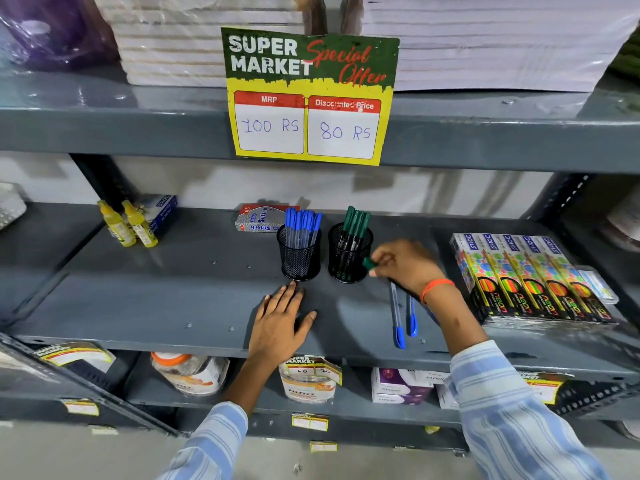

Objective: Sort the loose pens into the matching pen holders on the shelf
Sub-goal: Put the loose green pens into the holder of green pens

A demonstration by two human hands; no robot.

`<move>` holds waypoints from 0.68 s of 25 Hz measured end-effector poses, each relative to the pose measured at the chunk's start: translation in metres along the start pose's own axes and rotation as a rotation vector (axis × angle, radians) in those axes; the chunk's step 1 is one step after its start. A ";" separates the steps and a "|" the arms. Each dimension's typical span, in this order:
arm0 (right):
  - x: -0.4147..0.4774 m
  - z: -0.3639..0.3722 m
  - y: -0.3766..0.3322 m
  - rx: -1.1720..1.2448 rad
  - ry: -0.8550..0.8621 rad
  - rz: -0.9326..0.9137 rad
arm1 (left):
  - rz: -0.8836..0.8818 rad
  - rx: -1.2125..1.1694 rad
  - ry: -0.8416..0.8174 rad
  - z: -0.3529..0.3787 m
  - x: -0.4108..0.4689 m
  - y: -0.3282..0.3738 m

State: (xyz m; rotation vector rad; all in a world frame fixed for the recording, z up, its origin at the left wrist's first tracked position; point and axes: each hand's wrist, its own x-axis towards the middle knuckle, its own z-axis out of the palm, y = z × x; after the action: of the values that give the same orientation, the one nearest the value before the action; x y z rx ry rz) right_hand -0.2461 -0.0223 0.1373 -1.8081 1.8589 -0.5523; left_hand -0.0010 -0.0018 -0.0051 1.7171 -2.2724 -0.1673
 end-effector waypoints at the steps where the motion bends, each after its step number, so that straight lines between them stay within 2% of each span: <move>1: 0.002 -0.004 -0.007 0.081 0.137 -0.016 | -0.004 0.004 -0.003 0.000 0.000 0.000; 5: 0.011 -0.013 -0.025 0.306 0.660 -0.181 | -0.004 0.013 -0.017 0.000 0.001 0.000; 8: 0.018 -0.012 -0.029 0.374 0.842 -0.240 | -0.006 0.010 -0.016 0.000 0.001 0.000; 11: 0.028 -0.002 -0.022 0.348 0.839 -0.244 | -0.005 0.006 -0.013 0.000 0.001 -0.001; 17: 0.047 0.029 0.000 0.240 0.643 -0.078 | -0.001 -0.009 -0.006 0.000 0.001 -0.001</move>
State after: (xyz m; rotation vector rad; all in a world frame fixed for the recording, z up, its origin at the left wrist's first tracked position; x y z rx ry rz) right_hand -0.2296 -0.0681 0.1113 -1.6593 1.9918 -1.4562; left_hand -0.0004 -0.0031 -0.0056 1.7149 -2.2715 -0.1830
